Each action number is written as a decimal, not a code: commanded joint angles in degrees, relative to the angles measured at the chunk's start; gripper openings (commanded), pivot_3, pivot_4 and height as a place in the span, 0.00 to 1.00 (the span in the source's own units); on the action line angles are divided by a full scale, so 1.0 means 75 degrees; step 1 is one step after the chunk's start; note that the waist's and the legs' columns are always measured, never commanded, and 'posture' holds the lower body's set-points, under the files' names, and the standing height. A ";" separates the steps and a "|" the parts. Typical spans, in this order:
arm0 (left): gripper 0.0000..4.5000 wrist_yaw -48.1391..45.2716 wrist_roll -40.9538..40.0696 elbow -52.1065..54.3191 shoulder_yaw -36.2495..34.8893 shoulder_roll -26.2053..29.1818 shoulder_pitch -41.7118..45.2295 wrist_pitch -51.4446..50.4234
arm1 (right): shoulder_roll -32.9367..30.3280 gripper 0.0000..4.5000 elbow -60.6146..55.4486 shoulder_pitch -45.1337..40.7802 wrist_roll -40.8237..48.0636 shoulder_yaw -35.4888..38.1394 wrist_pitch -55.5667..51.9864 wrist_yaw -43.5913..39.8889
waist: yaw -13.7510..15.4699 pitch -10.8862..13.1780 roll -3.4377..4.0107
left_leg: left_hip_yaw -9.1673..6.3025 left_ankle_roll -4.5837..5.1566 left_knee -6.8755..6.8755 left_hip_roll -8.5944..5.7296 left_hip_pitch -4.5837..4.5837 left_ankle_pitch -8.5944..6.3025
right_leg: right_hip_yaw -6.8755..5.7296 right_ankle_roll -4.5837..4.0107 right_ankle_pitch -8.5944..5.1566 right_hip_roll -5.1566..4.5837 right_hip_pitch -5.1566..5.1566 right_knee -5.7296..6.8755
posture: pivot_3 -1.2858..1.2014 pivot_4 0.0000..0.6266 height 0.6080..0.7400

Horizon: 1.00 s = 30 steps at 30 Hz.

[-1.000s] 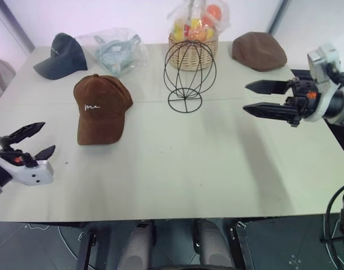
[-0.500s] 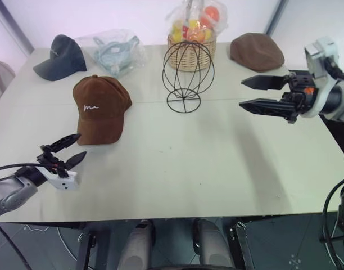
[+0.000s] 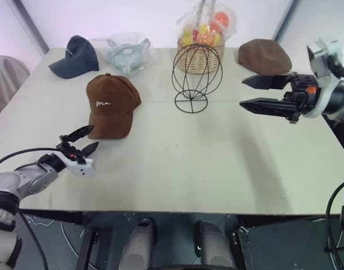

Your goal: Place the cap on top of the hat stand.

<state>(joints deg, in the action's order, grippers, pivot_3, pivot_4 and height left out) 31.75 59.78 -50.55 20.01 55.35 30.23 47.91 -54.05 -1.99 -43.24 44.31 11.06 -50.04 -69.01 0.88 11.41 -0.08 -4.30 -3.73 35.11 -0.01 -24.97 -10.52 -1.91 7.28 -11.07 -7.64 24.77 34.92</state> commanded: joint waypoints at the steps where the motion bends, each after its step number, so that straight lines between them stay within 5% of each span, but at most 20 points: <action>1: 0.98 0.0179 0.0223 -0.0689 0.0467 -0.0312 0.0633 -0.0354 | -0.0092 1.00 -0.0231 -0.0148 0.0204 0.0258 -0.0047 0.0087 | -0.0002 -0.0013 0.0022 | 0.0000 0.0000 -0.0001 0.0008 -0.0003 0.0000 | -0.0015 0.0000 0.0000 0.0001 -0.0005 -0.0013 | 0.52 0.24 1.00; 7: 0.93 0.0412 0.0260 -0.1353 0.1071 -0.0712 0.1415 -0.0330 | -0.0069 1.00 -0.0383 -0.0134 0.0291 0.0289 -0.0136 0.0299 | 0.0004 -0.0034 0.0059 | 0.0020 0.0001 0.0011 0.0045 -0.0042 0.0001 | -0.0064 0.0003 0.0054 -0.0001 -0.0025 -0.0076 | 0.52 0.24 1.00; 10: 0.68 0.0543 0.0205 -0.1397 0.1272 -0.0740 0.1539 -0.0165 | -0.0082 1.00 -0.0431 -0.0063 0.0318 0.0342 -0.0127 0.0406 | -0.0002 -0.0033 0.0057 | 0.0025 0.0008 0.0012 0.0046 -0.0048 0.0008 | -0.0063 0.0004 0.0057 0.0000 -0.0017 -0.0076 | 0.52 0.24 1.00; 16: 0.01 0.0717 0.0144 -0.1429 0.1460 -0.0796 0.1726 -0.0194 | 0.0019 1.00 -0.0479 -0.0050 0.0380 0.0347 -0.0114 0.0561 | 0.0010 -0.0028 0.0047 | 0.0049 0.0020 0.0014 0.0046 -0.0057 0.0028 | -0.0047 0.0043 0.0062 -0.0003 -0.0013 -0.0083 | 0.52 0.24 1.00; 24: 0.00 0.1094 -0.0057 -0.1205 0.1353 -0.0819 0.1786 -0.0708 | 0.0077 1.00 -0.0456 -0.0145 0.0435 0.0290 -0.0072 0.0637 | -0.0015 -0.0028 0.0047 | 0.0065 0.0018 0.0016 0.0049 -0.0051 0.0026 | -0.0032 0.0042 0.0062 -0.0002 -0.0012 -0.0087 | 0.52 0.24 1.00; 30: 0.00 0.1299 -0.0945 0.1289 -0.0168 -0.0311 0.1508 -0.2047 | -0.0320 1.00 0.0221 -0.0171 0.0058 0.0517 0.0277 0.0528 | -0.0018 -0.0005 0.0007 | 0.0066 0.0018 0.0018 0.0052 -0.0064 0.0027 | -0.0026 0.0031 0.0069 -0.0001 0.0004 -0.0082 | 0.52 0.24 1.00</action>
<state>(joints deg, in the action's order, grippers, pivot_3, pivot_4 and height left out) 41.02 56.45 -47.36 24.26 50.79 40.55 35.45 -54.89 -1.23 -43.27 45.29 12.08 -49.51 -64.62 0.75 11.38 -0.03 -3.79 -3.59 35.24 0.38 -25.49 -10.31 -2.09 7.52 -10.54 -7.64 24.84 34.31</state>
